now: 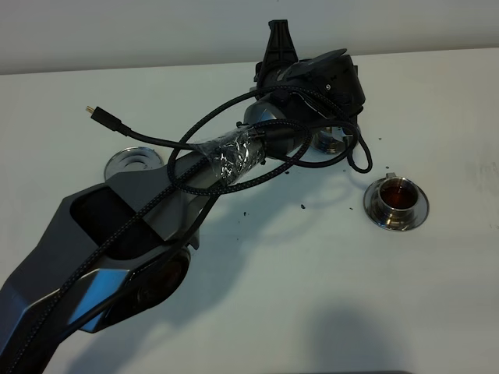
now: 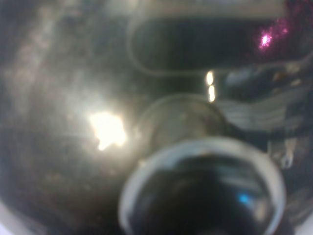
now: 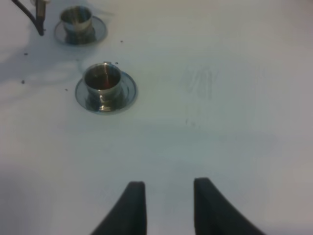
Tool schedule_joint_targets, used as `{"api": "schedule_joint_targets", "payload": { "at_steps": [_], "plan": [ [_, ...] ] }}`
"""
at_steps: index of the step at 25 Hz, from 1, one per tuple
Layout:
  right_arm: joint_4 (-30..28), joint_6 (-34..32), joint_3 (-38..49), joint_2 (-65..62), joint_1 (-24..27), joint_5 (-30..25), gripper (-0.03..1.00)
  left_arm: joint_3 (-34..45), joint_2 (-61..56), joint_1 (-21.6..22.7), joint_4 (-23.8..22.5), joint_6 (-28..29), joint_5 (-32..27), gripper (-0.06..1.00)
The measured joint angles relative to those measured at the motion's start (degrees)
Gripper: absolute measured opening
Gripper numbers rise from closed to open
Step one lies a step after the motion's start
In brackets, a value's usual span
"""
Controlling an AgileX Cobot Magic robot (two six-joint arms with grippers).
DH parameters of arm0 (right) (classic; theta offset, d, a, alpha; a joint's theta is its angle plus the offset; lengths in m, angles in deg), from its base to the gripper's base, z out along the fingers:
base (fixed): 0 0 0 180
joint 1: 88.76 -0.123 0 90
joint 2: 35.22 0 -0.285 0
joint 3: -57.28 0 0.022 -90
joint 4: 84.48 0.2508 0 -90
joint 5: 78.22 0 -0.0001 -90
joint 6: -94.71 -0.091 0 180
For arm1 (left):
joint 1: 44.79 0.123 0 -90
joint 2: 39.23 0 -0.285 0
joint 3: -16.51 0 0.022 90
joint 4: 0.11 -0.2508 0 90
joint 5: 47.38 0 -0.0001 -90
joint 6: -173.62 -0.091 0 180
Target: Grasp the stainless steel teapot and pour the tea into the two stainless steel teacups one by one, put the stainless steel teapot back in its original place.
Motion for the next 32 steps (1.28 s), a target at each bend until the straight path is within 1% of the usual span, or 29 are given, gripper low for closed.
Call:
{"api": "schedule_joint_targets", "payload": {
  "at_steps": [3,7,10,12,18,22,26,29,32],
  "plan": [
    [0.0,0.0,0.0,0.0,0.0,0.0,0.23,0.0,0.0,0.5,0.0,0.0,0.1,0.22],
    [0.0,0.0,0.0,0.0,0.0,0.0,0.23,0.0,0.0,2.5,0.4,-0.3,0.4,0.22],
    [0.0,0.0,0.0,0.0,0.0,0.0,0.23,0.0,0.0,4.4,2.2,-1.8,1.2,0.22],
    [0.0,0.0,0.0,0.0,0.0,0.0,0.23,0.0,0.0,5.6,3.2,-4.0,2.2,0.22],
    [0.0,0.0,0.0,0.0,0.0,0.0,0.23,0.0,0.0,7.7,7.7,-13.8,6.6,0.22],
    [0.0,0.0,0.0,0.0,0.0,0.0,0.23,0.0,0.0,8.0,8.0,-20.2,9.7,0.22],
    [0.0,0.0,0.0,0.0,0.0,0.0,0.23,0.0,0.0,8.2,8.2,-25.3,11.6,0.22],
    [0.0,0.0,0.0,0.0,0.0,0.0,0.23,0.0,0.0,8.3,8.2,-28.5,11.8,0.22],
    [0.0,0.0,0.0,0.0,0.0,0.0,0.23,0.0,0.0,8.3,8.2,-30.1,11.8,0.22]
  ]
}}
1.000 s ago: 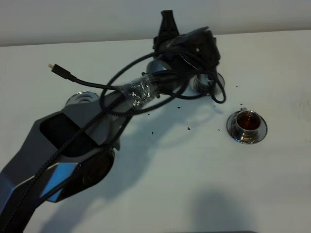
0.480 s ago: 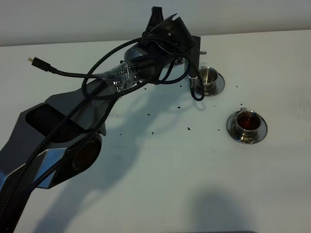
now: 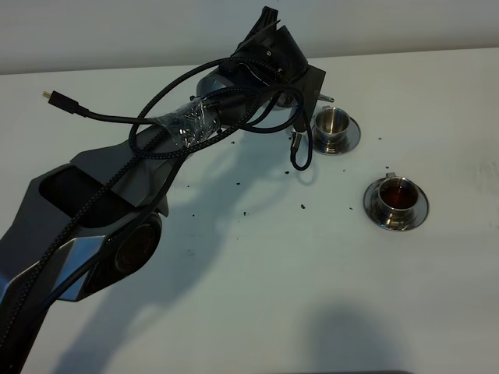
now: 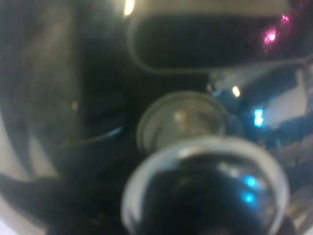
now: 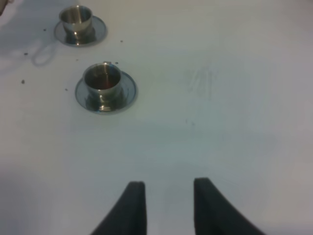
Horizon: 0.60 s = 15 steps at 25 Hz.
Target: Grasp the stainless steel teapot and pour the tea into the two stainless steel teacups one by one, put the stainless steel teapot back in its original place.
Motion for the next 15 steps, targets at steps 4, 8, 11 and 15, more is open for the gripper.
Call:
{"api": "schedule_joint_targets", "payload": {
  "at_steps": [4,8,11,15],
  "plan": [
    [0.0,0.0,0.0,0.0,0.0,0.0,0.23,0.0,0.0,0.0,-1.1,-0.2,0.3,0.22],
    [0.0,0.0,0.0,0.0,0.0,0.0,0.23,0.0,0.0,-0.1,-3.4,-0.5,1.7,0.22],
    [0.0,0.0,0.0,0.0,0.0,0.0,0.23,0.1,0.0,-0.4,-5.1,-2.1,2.1,0.22],
    [0.0,0.0,0.0,0.0,0.0,0.0,0.23,0.6,0.1,-1.1,-6.6,-2.9,2.7,0.22]
  ]
}}
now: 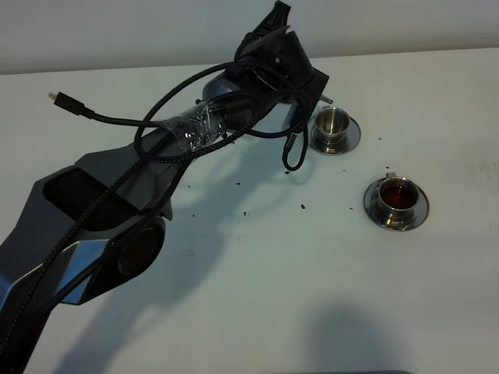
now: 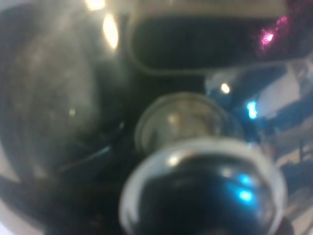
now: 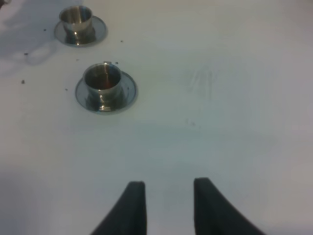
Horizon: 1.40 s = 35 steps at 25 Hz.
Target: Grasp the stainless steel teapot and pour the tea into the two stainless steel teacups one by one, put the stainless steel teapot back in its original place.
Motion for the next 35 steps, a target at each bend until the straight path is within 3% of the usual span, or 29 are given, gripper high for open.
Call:
{"api": "schedule_joint_targets", "payload": {
  "at_steps": [20,35],
  "plan": [
    [0.0,0.0,0.0,0.0,0.0,0.0,0.23,0.1,2.8,-1.2,-7.9,-0.6,0.7,0.22],
    [0.0,0.0,0.0,0.0,0.0,0.0,0.23,0.1,2.8,-1.2,-10.5,-0.3,1.7,0.22]
  ]
}}
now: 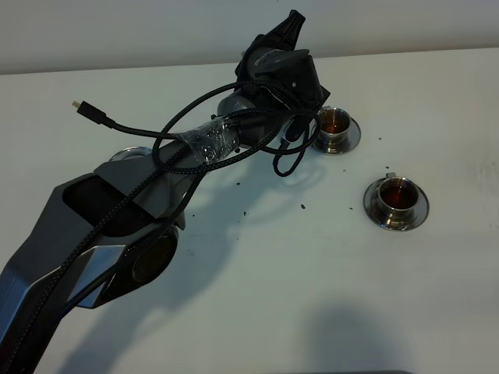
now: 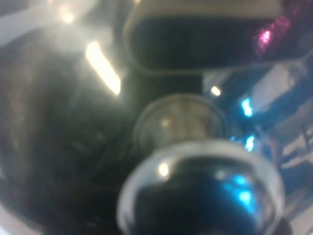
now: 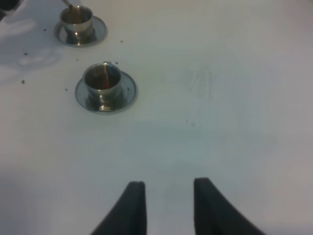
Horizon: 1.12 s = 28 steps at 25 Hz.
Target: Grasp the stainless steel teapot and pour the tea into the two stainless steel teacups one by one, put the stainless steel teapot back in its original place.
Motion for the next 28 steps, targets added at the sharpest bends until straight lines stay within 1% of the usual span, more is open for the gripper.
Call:
{"api": "schedule_joint_targets", "payload": {
  "at_steps": [12,21,28],
  "plan": [
    [0.0,0.0,0.0,0.0,0.0,0.0,0.23,0.0,-0.2,0.0,-1.1,0.5,3.8,0.22],
    [0.0,0.0,0.0,0.0,0.0,0.0,0.23,0.0,-0.2,0.0,-1.4,-0.1,4.8,0.22],
    [0.0,0.0,0.0,0.0,0.0,0.0,0.23,0.0,-0.2,0.0,-1.5,-2.9,6.5,0.22]
  ]
}}
